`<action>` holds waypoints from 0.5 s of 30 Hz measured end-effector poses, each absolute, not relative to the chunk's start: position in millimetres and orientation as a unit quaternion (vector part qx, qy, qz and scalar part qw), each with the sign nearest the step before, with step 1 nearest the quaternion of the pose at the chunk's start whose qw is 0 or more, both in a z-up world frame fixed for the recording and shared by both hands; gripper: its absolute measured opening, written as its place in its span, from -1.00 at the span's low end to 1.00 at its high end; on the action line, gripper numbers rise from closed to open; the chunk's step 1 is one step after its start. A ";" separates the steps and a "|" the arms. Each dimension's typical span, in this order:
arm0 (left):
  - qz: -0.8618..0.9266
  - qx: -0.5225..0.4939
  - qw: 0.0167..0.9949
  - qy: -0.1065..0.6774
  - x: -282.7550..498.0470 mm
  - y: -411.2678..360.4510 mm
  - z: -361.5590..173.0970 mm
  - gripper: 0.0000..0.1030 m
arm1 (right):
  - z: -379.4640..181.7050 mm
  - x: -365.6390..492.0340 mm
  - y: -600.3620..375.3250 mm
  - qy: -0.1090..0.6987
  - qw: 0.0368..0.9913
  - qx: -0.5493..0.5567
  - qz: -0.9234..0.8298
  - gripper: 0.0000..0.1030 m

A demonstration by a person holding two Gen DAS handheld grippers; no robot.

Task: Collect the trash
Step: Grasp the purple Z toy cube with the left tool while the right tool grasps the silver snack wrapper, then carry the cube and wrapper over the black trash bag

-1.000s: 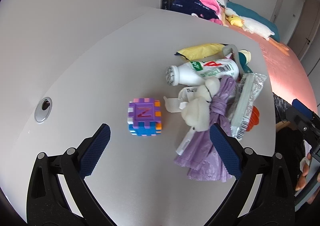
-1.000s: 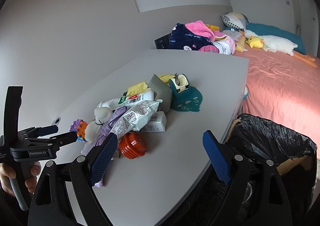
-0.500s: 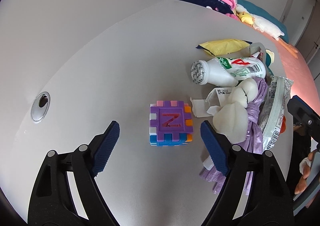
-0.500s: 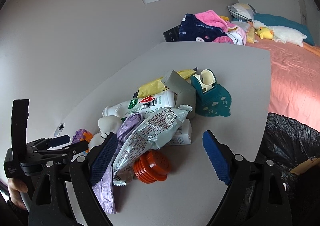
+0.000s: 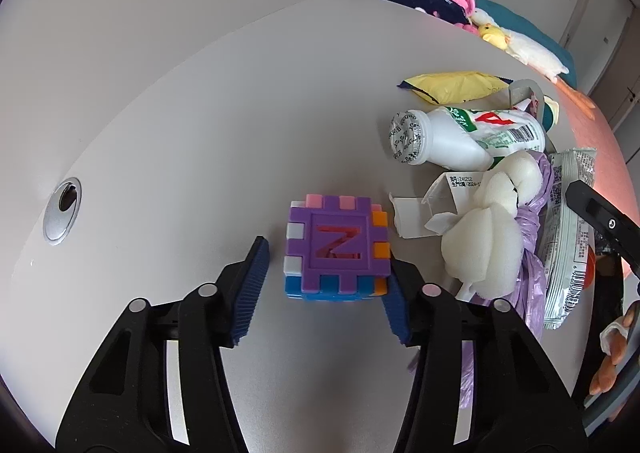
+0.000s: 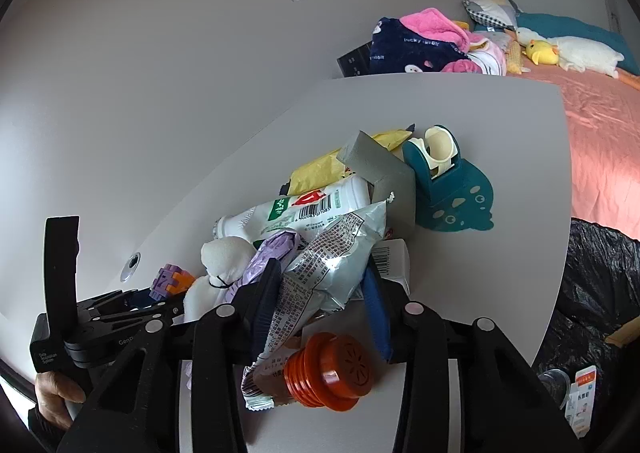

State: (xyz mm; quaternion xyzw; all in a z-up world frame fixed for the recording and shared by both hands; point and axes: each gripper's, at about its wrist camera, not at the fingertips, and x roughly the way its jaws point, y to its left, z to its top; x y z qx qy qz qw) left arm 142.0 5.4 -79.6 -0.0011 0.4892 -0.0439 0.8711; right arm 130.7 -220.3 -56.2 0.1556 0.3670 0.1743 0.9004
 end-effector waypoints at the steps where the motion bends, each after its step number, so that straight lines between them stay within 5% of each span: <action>1: -0.046 -0.001 0.871 0.489 142.0 4.8 -79.3 -0.22 | -54.9 129.0 -220.8 0.364 0.901 0.157 0.177 -0.25; 15: -0.037 -0.006 0.891 0.452 126.7 8.1 -47.7 -0.22 | -21.3 105.6 -229.5 0.322 0.912 0.169 0.192 -0.33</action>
